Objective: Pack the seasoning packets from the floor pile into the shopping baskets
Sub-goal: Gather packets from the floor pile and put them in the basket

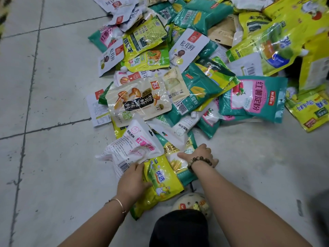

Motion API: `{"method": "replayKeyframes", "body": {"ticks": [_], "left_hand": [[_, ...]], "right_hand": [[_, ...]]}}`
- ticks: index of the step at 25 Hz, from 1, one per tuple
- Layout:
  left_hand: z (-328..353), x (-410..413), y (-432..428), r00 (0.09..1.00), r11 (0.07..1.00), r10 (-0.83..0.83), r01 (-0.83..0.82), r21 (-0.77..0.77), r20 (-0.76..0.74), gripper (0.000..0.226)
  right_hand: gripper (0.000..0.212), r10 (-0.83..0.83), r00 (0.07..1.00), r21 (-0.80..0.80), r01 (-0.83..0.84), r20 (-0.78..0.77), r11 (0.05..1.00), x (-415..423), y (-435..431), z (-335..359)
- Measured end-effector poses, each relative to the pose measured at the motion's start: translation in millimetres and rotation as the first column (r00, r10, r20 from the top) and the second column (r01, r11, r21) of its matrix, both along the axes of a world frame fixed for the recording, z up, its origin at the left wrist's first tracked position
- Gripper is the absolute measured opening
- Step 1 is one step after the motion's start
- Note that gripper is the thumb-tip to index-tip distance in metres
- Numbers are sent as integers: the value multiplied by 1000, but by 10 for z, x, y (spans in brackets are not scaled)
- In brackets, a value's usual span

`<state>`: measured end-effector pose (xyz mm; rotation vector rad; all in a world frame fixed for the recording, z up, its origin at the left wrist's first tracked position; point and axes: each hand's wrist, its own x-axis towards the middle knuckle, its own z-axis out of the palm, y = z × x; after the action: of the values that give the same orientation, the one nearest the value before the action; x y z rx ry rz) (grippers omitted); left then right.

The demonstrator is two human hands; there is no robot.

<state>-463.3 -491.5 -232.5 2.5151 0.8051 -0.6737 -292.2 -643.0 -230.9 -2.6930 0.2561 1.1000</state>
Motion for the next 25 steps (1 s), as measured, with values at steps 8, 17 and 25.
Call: {"method": "replayKeyframes", "body": {"ticks": [8, 17, 25], "left_hand": [[-60, 25, -4, 990, 986, -136, 140, 89, -43, 90], [-99, 113, 7, 991, 979, 97, -112, -169, -94, 45], [138, 142, -240, 953, 934, 246, -184, -306, 178, 20]], "right_hand": [[63, -76, 989, 182, 99, -127, 978, 61, -96, 61], [42, -151, 979, 329, 189, -137, 925, -12, -473, 137], [26, -461, 887, 403, 426, -11, 810, -33, -1067, 242]]}}
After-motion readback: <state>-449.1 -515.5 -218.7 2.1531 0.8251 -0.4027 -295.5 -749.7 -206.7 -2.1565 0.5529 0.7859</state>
